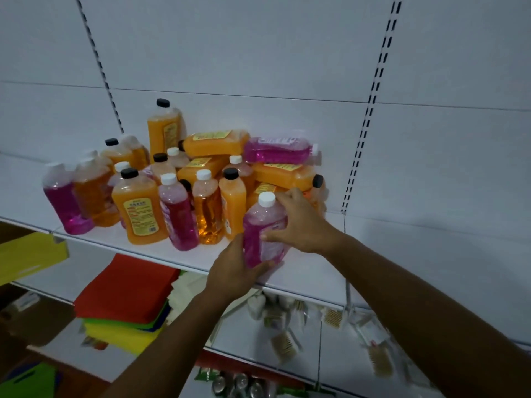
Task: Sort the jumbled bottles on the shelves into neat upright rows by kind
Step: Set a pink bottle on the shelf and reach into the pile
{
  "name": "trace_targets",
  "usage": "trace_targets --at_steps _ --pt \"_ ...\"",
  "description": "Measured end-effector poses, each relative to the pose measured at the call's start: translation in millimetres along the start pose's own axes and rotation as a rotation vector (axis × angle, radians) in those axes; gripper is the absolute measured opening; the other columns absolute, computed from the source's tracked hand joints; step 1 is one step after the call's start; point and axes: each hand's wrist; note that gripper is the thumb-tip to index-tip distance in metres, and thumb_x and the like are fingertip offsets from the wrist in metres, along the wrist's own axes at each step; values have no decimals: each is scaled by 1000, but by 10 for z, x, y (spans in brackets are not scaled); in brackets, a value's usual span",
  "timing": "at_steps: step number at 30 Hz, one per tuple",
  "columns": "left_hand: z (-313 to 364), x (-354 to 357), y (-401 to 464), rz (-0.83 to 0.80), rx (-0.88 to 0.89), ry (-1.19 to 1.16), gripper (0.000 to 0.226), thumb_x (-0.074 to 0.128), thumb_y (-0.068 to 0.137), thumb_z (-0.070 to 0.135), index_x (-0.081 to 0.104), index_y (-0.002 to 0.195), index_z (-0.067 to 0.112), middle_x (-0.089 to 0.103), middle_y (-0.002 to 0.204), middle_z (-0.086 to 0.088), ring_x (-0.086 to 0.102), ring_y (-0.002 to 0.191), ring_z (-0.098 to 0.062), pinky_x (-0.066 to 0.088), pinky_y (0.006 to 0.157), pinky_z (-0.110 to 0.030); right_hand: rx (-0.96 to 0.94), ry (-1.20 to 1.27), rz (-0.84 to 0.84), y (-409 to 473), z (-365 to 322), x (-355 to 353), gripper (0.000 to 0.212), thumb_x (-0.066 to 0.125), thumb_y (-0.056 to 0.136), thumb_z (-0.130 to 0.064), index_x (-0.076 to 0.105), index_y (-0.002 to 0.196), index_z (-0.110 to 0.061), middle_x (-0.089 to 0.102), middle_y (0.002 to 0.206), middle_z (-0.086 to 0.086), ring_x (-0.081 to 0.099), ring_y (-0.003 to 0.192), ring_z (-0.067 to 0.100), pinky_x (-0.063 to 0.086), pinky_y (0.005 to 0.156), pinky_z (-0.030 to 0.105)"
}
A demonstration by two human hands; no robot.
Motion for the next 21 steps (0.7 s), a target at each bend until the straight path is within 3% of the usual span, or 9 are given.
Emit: trace_targets --at_steps 2,5,7,9,11,14,21 --pt "12 38 57 18 16 4 71 72 67 65 47 124 32 65 107 11 65 89 -11 57 76 -37 -26 109 -59 -48 58 -91 76 82 73 -28 41 137 -20 50 130 -3 51 119 13 50 98 37" --pt "79 62 115 -54 82 18 57 78 73 50 55 122 29 66 100 17 63 84 -2 54 69 -25 -1 182 -59 -194 126 -261 69 83 73 -20 45 130 -21 54 113 -18 57 103 1 52 83 19" --pt "168 91 99 -116 121 18 52 78 71 51 60 116 33 68 96 18 64 83 -1 55 71 -26 17 189 -49 -304 195 -364 70 84 72 -25 46 131 -20 57 114 -17 58 99 -2 53 81 17" --pt "278 163 76 -175 154 -8 50 78 67 54 61 111 36 69 94 18 65 83 0 56 74 -26 44 213 -33 -415 292 -463 73 84 71 -32 48 133 -19 63 121 -6 63 103 7 57 85 28" --pt "413 280 77 -212 195 -40 55 75 63 59 62 112 35 69 94 19 65 84 2 55 75 -21 63 221 4 -551 366 -587 71 83 72 -34 50 134 -20 65 121 -3 65 101 10 57 85 29" --pt "661 523 147 -256 271 -90 58 72 65 58 64 115 30 69 97 19 64 85 2 51 71 -12 83 208 105 -785 459 -822 63 81 75 -31 54 131 -22 66 117 -6 65 97 6 54 79 17" --pt "1402 1533 347 -406 361 -151 56 72 72 53 58 121 29 67 102 17 65 87 -2 52 72 -14 252 141 321 -1571 964 -1517 67 81 76 -25 52 136 -21 60 123 -11 58 94 -6 45 72 4"
Point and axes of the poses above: each hand's wrist, its own y-axis towards the middle knuckle, its own x-axis out of the palm, z = x × y
